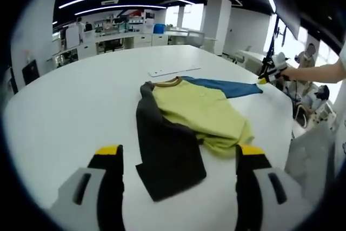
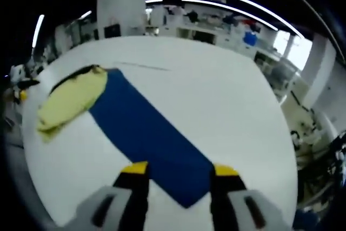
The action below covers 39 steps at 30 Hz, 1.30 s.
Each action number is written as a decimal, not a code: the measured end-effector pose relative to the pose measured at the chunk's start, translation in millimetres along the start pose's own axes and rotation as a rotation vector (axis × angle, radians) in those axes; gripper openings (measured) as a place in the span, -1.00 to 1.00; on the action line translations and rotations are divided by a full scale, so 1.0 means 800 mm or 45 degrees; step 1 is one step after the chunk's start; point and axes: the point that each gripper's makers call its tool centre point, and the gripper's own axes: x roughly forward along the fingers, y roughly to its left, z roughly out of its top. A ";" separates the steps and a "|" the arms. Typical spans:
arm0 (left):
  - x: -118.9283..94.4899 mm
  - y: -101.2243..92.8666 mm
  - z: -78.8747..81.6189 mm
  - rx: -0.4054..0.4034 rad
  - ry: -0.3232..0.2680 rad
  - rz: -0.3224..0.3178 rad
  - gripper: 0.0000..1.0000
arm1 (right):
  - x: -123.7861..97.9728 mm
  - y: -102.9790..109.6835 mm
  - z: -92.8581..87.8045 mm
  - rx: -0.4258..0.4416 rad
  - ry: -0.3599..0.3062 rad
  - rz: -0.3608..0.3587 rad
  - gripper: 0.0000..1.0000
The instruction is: Fold the garment on the visible template until the final outline fits inside the template.
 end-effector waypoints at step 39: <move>-0.045 -0.007 -0.047 0.012 0.002 0.087 0.17 | -0.111 0.191 0.059 -0.180 -0.301 0.386 0.98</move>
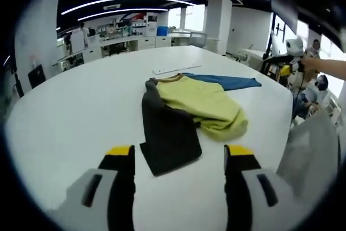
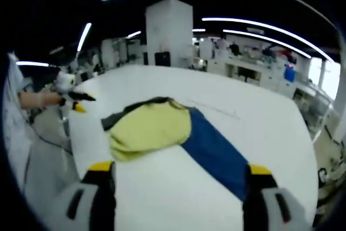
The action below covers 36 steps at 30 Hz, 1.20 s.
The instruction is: Fold the garment on the visible template until the final outline fits inside the template.
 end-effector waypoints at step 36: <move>0.053 0.052 -0.084 -0.228 0.247 0.231 -1.00 | -0.006 0.018 -0.014 0.006 -0.085 0.043 0.92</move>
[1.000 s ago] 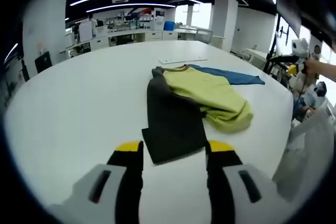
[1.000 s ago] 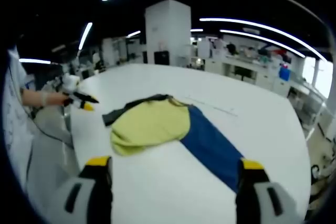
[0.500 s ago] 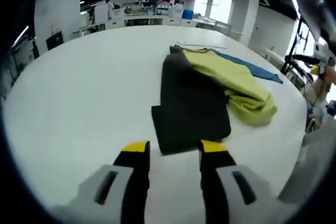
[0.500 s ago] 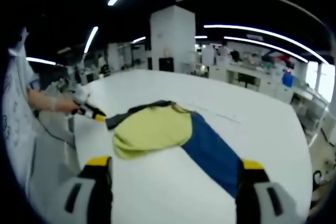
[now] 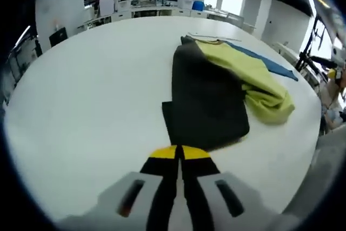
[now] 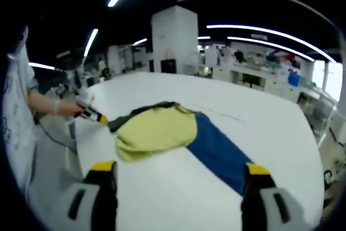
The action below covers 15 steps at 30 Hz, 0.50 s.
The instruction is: Fold the garment on the visible template until the final outline fits inside the template.
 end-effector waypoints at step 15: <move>-0.039 -0.052 0.123 0.148 -0.253 -0.129 -1.00 | -0.003 0.008 0.002 0.025 -0.026 -0.001 0.89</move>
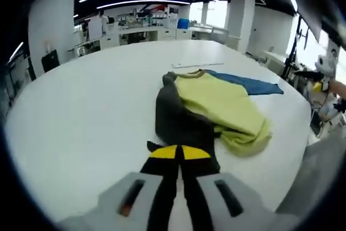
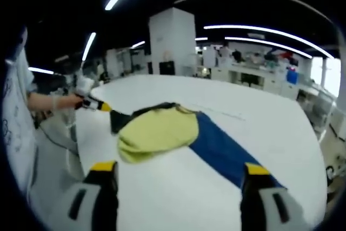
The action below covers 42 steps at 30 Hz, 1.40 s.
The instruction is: Fold the garment on the visible template until the final outline fits inside the template.
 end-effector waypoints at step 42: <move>0.138 -0.098 0.030 0.260 0.097 -0.292 -0.31 | 0.005 0.000 -0.027 0.082 0.031 -0.003 0.86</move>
